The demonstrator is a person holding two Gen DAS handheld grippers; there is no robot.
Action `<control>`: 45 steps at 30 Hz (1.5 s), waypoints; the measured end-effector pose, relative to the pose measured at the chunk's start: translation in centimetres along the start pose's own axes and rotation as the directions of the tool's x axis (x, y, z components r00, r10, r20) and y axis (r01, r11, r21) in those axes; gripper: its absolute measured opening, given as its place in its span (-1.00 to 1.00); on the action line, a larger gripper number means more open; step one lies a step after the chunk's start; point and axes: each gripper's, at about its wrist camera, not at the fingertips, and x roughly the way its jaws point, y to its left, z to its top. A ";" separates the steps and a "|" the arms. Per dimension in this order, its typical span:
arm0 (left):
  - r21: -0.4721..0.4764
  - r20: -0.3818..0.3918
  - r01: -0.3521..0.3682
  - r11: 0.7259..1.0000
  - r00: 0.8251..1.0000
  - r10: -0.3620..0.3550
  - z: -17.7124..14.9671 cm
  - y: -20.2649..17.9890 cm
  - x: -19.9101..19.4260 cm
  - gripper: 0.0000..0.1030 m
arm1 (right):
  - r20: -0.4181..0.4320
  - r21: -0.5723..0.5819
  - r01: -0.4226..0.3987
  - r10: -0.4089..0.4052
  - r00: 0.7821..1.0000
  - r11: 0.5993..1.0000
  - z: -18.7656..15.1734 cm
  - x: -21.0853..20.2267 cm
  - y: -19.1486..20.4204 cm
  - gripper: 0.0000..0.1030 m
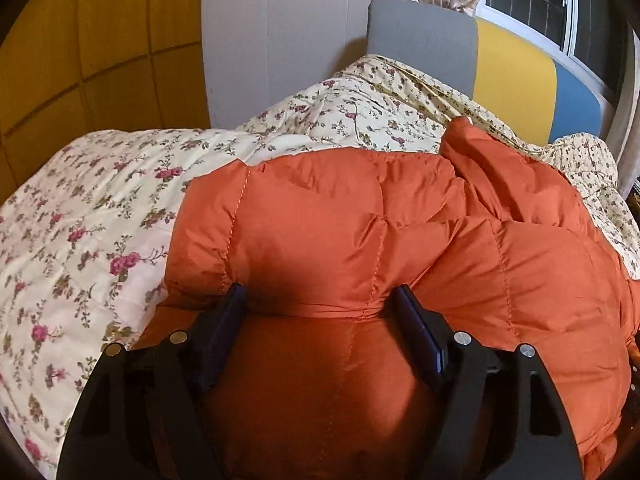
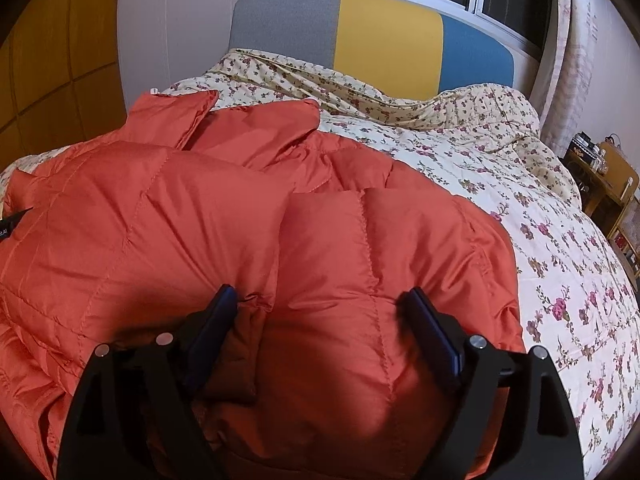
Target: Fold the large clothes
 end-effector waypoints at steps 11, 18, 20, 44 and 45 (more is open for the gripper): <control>-0.029 0.114 -0.064 0.998 0.991 0.067 -0.9 -0.2 -5.0 0.87 | -0.004 0.004 -0.001 0.001 1.000 1.000 0.0 0.1 -0.2 0.67; 0.124 0.176 0.038 0.992 0.983 -0.060 -1.4 -6.0 -8.5 0.87 | -0.003 0.004 -0.001 0.001 1.000 1.000 0.0 0.1 -0.2 0.67; 0.171 0.124 0.013 0.985 0.992 -0.034 -1.7 -7.6 -6.9 0.87 | -0.003 0.003 0.000 0.000 1.000 1.000 0.0 0.1 -0.1 0.67; 0.126 -0.028 0.107 0.986 0.994 -0.104 -5.3 -1.4 -10.9 0.94 | -0.072 0.108 -0.154 0.162 0.984 0.982 -0.8 -5.0 -4.4 0.74; 0.113 -0.036 0.099 0.989 0.995 -0.095 -6.0 -0.3 -11.6 0.94 | -0.073 0.122 -0.156 0.165 0.983 0.980 -1.5 -6.2 -5.2 0.74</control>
